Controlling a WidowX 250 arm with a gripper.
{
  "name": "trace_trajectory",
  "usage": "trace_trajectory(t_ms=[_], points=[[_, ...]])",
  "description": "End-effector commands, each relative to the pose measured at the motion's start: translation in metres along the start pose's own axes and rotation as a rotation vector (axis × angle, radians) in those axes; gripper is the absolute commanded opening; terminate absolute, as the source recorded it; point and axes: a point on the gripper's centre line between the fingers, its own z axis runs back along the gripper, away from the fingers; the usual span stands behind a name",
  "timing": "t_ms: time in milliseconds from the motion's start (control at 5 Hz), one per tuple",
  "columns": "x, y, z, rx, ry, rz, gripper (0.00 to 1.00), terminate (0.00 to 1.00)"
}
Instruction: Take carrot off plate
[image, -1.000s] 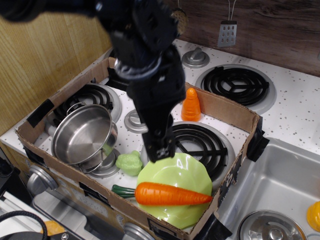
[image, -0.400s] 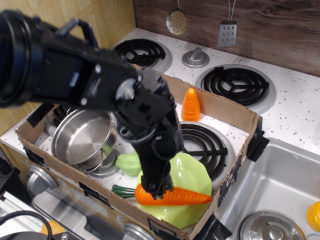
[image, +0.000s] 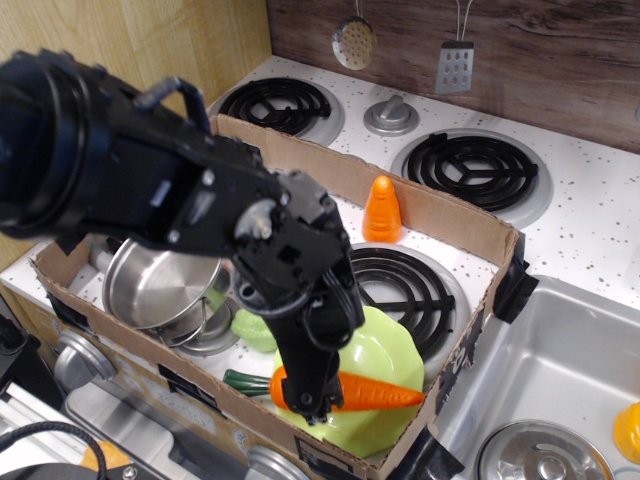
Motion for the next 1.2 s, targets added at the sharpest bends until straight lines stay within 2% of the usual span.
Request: trace_trajectory(t_ms=[0, 400, 600, 1000], points=[[-0.006, -0.003, -0.013, -0.011, 0.004, 0.005, 1.00, 0.00], [-0.007, 0.002, -0.021, 0.024, 0.034, -0.001, 1.00, 0.00], [-0.008, 0.002, -0.030, 0.079, 0.023, 0.009, 1.00, 0.00], [-0.011, 0.009, -0.034, 0.118, 0.024, -0.001, 1.00, 0.00]])
